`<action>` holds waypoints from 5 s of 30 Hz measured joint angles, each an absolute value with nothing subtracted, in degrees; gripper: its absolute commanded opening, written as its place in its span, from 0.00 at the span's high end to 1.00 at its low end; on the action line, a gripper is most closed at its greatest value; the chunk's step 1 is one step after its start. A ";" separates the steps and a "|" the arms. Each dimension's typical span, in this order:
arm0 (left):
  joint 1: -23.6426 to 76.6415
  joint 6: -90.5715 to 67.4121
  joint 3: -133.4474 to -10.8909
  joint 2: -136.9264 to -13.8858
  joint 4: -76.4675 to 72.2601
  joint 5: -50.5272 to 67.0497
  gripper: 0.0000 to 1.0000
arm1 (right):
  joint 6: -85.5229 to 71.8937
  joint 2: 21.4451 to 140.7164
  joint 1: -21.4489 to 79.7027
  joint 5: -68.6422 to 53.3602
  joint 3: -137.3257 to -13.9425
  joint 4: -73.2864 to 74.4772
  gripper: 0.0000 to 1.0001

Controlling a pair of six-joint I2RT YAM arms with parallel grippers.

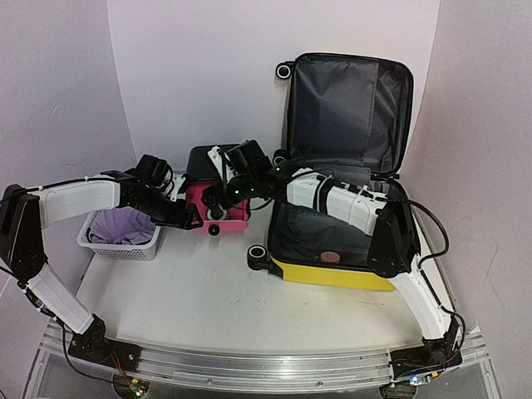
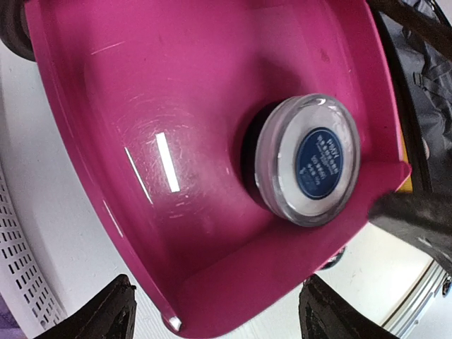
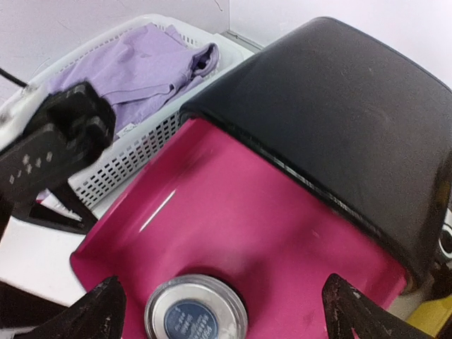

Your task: Open, take out, and arrange the luggage

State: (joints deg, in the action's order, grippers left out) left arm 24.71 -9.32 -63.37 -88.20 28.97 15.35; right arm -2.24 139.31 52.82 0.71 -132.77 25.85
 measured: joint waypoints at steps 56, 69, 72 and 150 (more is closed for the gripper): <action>24.53 -28.77 -55.00 -68.25 26.22 24.08 0.40 | 5.80 135.44 51.77 20.49 -118.58 3.40 0.42; 25.58 -30.28 -63.05 -89.97 17.58 23.86 0.95 | 2.57 121.08 51.20 19.86 -103.61 12.78 0.02; 25.85 -29.91 -66.06 -92.51 16.60 20.34 0.96 | 1.39 108.86 51.18 19.90 -92.90 15.14 0.02; 31.31 -27.24 -63.64 -110.04 -17.10 -4.73 0.83 | -11.81 65.89 51.03 32.71 -56.80 29.76 0.02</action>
State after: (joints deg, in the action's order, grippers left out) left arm 31.31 -27.24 -63.64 -110.04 -17.10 -4.73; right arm -11.81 65.89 51.03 32.71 -56.80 29.76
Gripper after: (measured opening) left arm 0.312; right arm 0.983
